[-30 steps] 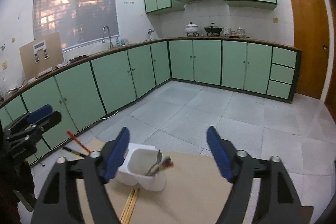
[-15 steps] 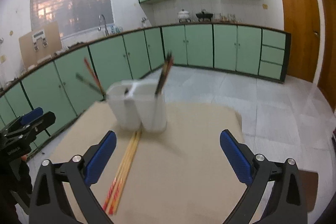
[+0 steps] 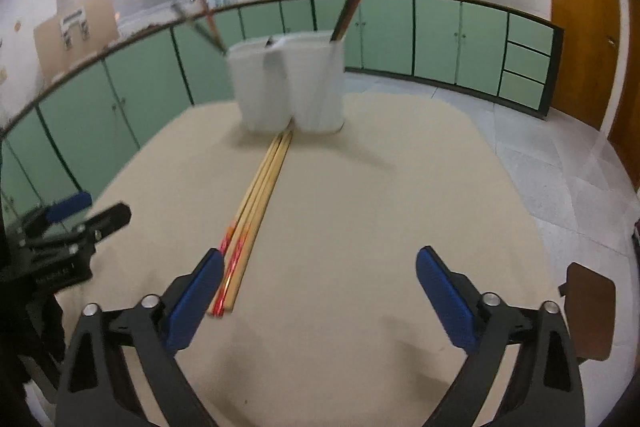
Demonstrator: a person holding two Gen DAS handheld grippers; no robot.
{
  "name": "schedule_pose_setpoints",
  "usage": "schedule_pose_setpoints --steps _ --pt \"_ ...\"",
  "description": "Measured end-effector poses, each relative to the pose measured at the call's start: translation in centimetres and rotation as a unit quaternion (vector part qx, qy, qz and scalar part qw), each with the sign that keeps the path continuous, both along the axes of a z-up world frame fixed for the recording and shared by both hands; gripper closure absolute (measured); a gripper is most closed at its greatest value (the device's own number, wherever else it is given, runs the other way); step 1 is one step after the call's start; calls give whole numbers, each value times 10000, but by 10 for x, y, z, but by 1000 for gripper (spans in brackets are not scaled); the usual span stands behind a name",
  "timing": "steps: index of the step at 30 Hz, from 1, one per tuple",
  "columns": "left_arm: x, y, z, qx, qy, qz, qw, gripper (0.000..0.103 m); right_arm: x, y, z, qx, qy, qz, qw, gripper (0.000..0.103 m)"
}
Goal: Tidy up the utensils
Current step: 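Move both open grippers back down to the remaining chopsticks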
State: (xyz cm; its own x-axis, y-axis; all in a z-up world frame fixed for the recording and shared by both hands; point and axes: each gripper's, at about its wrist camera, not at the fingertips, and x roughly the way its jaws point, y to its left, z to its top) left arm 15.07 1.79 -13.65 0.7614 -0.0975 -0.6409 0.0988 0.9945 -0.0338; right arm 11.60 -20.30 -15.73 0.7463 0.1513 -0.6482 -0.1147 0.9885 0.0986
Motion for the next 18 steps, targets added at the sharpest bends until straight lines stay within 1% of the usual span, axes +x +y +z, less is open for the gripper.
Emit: schedule_pose_setpoints --steps 4,9,12,18 --pt "-3 10 -10 14 146 106 9998 13 -2 9 -17 -62 334 108 9994 23" --pt "-5 16 -13 -21 227 142 9996 13 -7 18 -28 -83 575 137 9982 23" --pt "-4 17 -14 -19 254 153 9996 13 -6 23 -33 -175 695 146 9973 24" --pt "-1 21 -13 -95 290 217 9993 13 -3 29 -36 -337 813 154 9960 25"
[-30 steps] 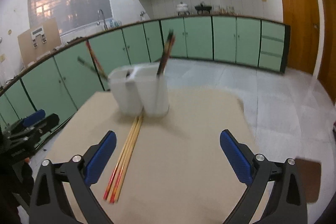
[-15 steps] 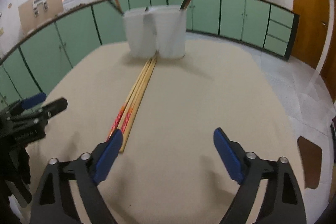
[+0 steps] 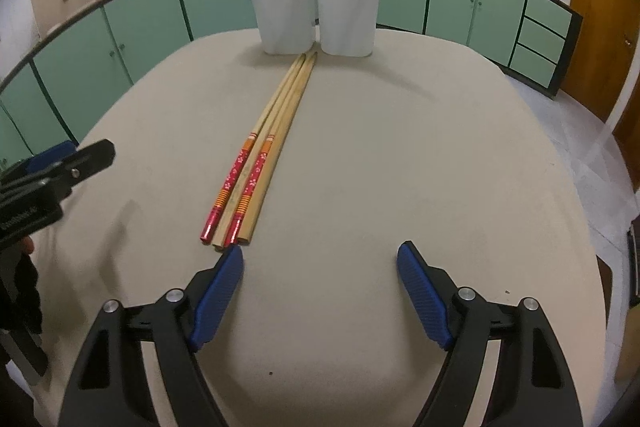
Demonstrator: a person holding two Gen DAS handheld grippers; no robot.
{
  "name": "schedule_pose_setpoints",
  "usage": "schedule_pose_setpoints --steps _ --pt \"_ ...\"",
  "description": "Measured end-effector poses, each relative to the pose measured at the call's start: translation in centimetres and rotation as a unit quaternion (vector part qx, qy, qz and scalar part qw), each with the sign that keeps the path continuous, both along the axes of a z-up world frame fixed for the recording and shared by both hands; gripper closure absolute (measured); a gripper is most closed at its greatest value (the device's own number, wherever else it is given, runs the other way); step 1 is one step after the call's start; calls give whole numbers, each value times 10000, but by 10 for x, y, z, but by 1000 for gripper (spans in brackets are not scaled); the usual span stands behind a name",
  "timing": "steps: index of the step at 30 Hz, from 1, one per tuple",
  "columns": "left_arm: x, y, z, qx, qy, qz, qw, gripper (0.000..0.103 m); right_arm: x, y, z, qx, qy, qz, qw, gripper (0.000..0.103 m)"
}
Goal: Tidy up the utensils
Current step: 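Move both open grippers back down to the remaining chopsticks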
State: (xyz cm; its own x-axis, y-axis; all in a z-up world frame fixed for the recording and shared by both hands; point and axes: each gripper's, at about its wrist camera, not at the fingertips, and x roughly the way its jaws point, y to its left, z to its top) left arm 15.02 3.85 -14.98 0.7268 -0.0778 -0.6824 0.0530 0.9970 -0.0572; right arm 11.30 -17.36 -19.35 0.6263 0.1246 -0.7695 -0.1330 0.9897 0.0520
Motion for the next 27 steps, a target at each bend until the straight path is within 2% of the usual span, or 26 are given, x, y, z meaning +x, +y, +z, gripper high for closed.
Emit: schedule_pose_setpoints --steps 9,12,17,22,27 --pt "3 5 -5 -49 83 60 9999 13 0 18 2 -98 -4 230 9997 25" --pt "3 7 -6 -38 90 83 9999 13 2 19 2 -13 -12 222 9998 32" --pt "2 10 -6 -63 101 116 9999 13 -1 14 7 422 22 335 9985 34" --pt "3 9 -8 -100 135 93 9998 13 -2 13 5 -127 -12 151 9998 34" --pt "2 9 -9 -95 138 70 9998 13 3 18 2 -174 4 181 9997 34"
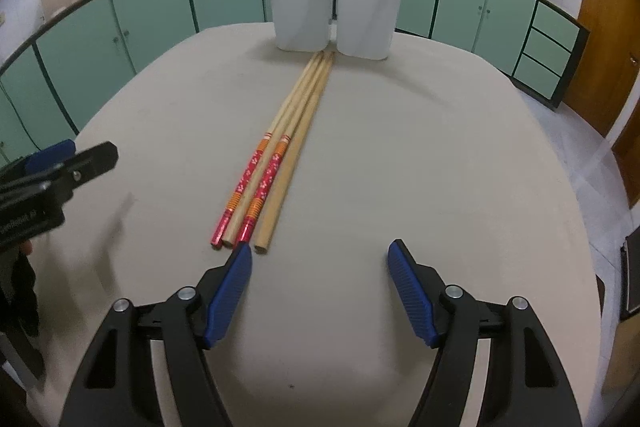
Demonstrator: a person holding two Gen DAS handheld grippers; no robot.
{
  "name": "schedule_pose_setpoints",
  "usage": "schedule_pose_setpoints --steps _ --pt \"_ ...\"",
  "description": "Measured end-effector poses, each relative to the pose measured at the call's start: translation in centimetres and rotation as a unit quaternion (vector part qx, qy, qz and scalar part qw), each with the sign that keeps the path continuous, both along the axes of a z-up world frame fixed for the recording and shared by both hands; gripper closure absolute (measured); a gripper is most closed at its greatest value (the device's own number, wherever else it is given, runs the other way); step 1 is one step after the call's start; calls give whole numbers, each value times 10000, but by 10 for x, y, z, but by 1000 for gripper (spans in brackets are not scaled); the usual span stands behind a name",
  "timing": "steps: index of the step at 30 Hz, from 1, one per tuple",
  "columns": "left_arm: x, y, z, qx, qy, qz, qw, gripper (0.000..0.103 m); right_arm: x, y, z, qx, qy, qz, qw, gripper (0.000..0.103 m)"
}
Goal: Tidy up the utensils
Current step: 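Move both open grippers back down to the remaining chopsticks, then grasp a plain wooden chopstick with the right gripper while the left gripper grasps a red-patterned one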
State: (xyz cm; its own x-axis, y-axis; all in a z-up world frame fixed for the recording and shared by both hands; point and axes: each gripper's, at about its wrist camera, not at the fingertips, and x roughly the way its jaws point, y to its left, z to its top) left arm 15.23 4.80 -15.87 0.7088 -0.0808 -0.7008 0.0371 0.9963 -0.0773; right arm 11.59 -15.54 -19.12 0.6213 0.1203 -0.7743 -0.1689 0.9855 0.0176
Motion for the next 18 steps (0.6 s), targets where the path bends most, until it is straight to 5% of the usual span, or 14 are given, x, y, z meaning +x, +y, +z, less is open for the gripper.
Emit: schedule_pose_setpoints --steps 3,14,18 --pt "-1 2 0 -16 5 7 10000 13 2 4 1 40 -20 41 10000 35" --pt "-2 14 -2 -35 56 150 9999 13 1 14 2 266 -59 99 9996 69" --pt "-2 11 -2 -47 79 97 9999 13 1 21 2 164 -60 181 9997 93"
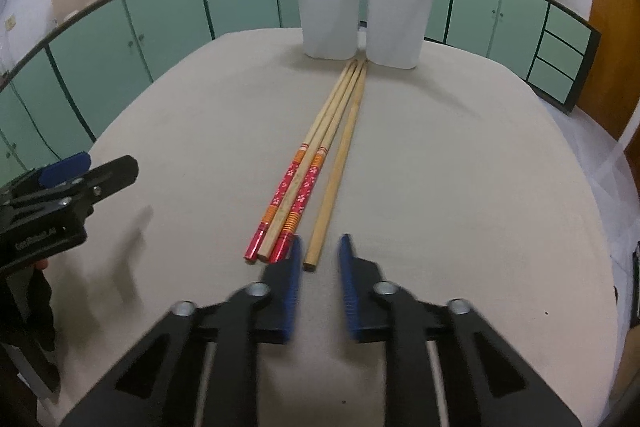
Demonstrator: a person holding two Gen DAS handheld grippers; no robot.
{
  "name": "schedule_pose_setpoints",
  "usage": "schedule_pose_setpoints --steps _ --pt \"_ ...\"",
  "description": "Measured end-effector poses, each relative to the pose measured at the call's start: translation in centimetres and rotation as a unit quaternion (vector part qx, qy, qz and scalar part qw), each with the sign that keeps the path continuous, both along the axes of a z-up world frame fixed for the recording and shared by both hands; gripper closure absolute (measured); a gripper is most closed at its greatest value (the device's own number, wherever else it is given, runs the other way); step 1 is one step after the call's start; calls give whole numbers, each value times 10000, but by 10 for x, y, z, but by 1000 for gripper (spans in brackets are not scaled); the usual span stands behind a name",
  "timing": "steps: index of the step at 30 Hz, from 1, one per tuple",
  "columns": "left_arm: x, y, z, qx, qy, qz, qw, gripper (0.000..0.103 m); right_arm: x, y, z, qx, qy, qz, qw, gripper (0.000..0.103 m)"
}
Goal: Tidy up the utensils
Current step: 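Grasp a plain wooden chopstick with the right gripper while the left gripper grasps a red-patterned one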
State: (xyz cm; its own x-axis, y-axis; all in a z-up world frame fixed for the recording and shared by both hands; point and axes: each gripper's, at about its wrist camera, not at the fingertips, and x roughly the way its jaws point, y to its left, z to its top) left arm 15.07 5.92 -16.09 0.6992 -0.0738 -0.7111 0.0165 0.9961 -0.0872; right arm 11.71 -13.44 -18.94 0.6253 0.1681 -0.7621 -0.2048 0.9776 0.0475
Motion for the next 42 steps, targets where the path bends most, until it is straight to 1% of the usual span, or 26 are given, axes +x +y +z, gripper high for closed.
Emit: schedule_pose_setpoints --steps 3,6,9,14,18,21,26,28,30,32,35,37,39,41,42 --pt "1 -7 -2 -54 54 -131 9999 13 -1 -8 0 125 32 -37 9999 94" --pt "2 -16 -4 -93 128 -278 9995 13 -5 -25 2 241 12 -227 9995 96" --pt "3 -32 -8 -197 234 -524 9982 13 -8 -46 3 339 -24 -429 9985 96" --pt "3 -57 -13 -270 358 -831 9955 13 -6 -73 2 342 -49 -704 9969 96" --pt "4 -75 -17 -212 425 -1017 9937 13 -4 -84 0 270 -75 -782 9965 96" --pt "7 -84 -20 -40 502 -1002 9937 13 -3 -86 -1 334 -67 -768 9965 96" --pt "10 -89 -24 75 578 -975 9935 13 -4 -88 -3 384 -51 -757 9964 96" --pt "10 -91 -25 176 601 -957 9934 13 -3 -88 -2 398 -51 -755 9963 96" --pt "11 -92 -25 297 609 -901 9936 13 -4 -88 -2 402 -53 -756 9963 96" --pt "10 -85 -24 366 624 -709 9949 13 -4 -88 -2 405 -50 -756 9963 96" --pt "10 -70 -23 352 623 -414 9966 13 -4 -87 -2 436 -49 -690 9966 96" --pt "8 -63 -21 284 608 -333 9972 13 -5 -85 -2 467 -49 -588 9972 94" --pt "6 -60 -19 228 584 -348 9974 13 -7 -84 -1 477 -68 -510 9975 92" --pt "5 -62 -19 188 561 -451 9972 13 -9 -83 -1 508 -67 -411 9978 88" --pt "5 -64 -19 200 560 -498 9970 13 -11 -83 -1 511 -68 -365 9980 83"
